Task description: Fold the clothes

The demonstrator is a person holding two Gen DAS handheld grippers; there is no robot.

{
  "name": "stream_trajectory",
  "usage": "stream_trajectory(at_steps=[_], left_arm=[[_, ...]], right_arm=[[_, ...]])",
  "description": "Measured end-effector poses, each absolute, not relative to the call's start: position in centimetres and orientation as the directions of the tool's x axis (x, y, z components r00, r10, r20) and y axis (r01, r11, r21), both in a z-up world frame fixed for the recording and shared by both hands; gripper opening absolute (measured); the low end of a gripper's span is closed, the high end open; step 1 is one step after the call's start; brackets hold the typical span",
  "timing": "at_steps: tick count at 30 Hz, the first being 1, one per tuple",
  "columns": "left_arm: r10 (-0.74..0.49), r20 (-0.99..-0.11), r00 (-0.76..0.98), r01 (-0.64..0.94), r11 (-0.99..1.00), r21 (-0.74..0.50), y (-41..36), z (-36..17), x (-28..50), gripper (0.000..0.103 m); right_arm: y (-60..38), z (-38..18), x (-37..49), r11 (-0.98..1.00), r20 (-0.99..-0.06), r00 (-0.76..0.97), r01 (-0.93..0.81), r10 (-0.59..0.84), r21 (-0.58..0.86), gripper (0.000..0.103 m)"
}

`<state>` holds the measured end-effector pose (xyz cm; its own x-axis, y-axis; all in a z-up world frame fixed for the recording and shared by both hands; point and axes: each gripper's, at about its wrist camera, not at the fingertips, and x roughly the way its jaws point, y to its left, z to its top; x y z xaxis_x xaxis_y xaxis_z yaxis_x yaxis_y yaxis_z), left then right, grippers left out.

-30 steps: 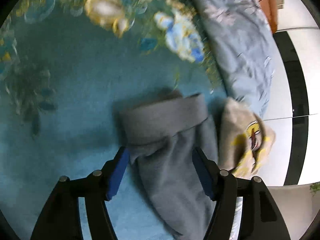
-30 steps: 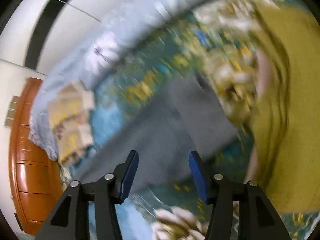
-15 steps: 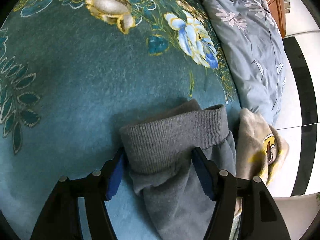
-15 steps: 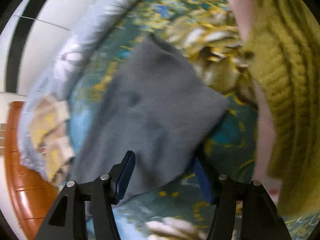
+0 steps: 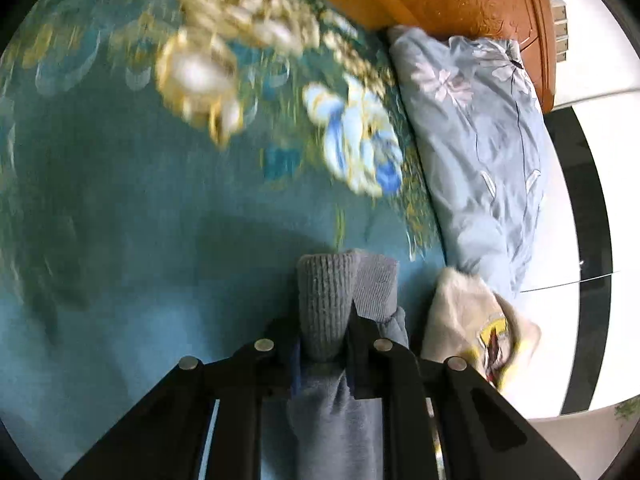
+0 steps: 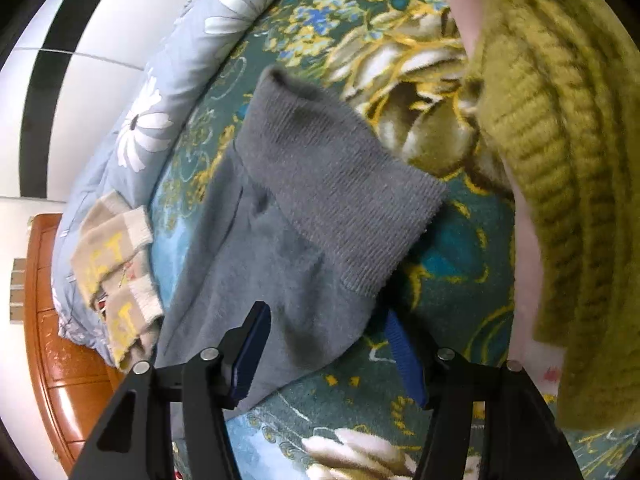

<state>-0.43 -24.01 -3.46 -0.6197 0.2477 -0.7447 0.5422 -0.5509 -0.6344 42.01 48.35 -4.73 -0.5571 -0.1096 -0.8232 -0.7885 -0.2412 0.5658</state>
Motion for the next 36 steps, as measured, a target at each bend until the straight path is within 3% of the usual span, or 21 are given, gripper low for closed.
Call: stream_trajectory(at_steps=[7, 15, 17, 18, 22, 25, 27, 28, 30, 33, 36], left_arm=[[0.230, -0.777, -0.586, 0.633, -0.469, -0.616, -28.5, -5.3, 0.0, 0.017], [0.241, -0.781, -0.576, 0.644, -0.455, -0.615, -28.8, -7.0, 1.0, 0.017], [0.245, -0.782, -0.573, 0.641, -0.460, -0.614, -28.8, -6.8, 0.8, 0.018], [0.249, -0.780, -0.574, 0.638, -0.461, -0.616, -28.7, -6.7, 0.6, 0.018], [0.250, -0.782, -0.570, 0.629, -0.479, -0.612, -28.6, -6.4, 0.3, 0.018], [0.246, -0.783, -0.571, 0.629, -0.481, -0.611, -28.5, -6.4, 0.4, 0.018], [0.249, -0.779, -0.575, 0.630, -0.473, -0.616, -28.6, -6.5, 0.5, 0.018], [0.249, -0.780, -0.574, 0.631, -0.472, -0.616, -28.6, -6.7, 0.6, 0.018], [0.248, -0.784, -0.568, 0.639, -0.467, -0.611, -28.7, -7.0, 0.7, 0.018], [0.254, -0.789, -0.559, 0.652, -0.453, -0.608, -28.9, -7.3, 1.2, 0.018], [0.255, -0.796, -0.549, 0.647, -0.473, -0.598, -28.9, -7.3, 1.0, 0.019]], right_arm=[[46.9, -6.0, 40.6, -0.287, -0.773, -0.611, -0.720, -0.170, 0.632, 0.063], [46.9, -4.5, 41.2, -0.322, -0.775, -0.621, -0.714, -0.119, 0.622, 0.062], [47.1, -4.7, 40.8, -0.298, -0.795, -0.596, -0.744, -0.109, 0.598, 0.040], [47.1, -4.7, 40.7, -0.284, -0.810, -0.575, -0.763, -0.111, 0.581, 0.019], [47.1, -3.1, 40.1, -0.255, -0.849, -0.516, -0.810, -0.118, 0.528, 0.007], [47.4, 0.8, 39.6, -0.370, -0.796, -0.600, -0.723, -0.082, 0.584, 0.006], [46.6, 5.2, 39.1, -0.529, -0.662, -0.749, -0.548, -0.034, 0.648, 0.006], [46.4, 6.0, 38.9, -0.578, -0.643, -0.766, -0.519, -0.013, 0.630, 0.006], [46.6, 4.4, 38.4, -0.591, -0.672, -0.740, -0.545, 0.005, 0.595, 0.006], [48.6, -3.3, 38.5, -0.439, -0.782, -0.619, -0.684, -0.075, 0.583, 0.006], [49.4, -5.9, 39.8, -0.361, -0.787, -0.611, -0.717, -0.087, 0.596, 0.010]])
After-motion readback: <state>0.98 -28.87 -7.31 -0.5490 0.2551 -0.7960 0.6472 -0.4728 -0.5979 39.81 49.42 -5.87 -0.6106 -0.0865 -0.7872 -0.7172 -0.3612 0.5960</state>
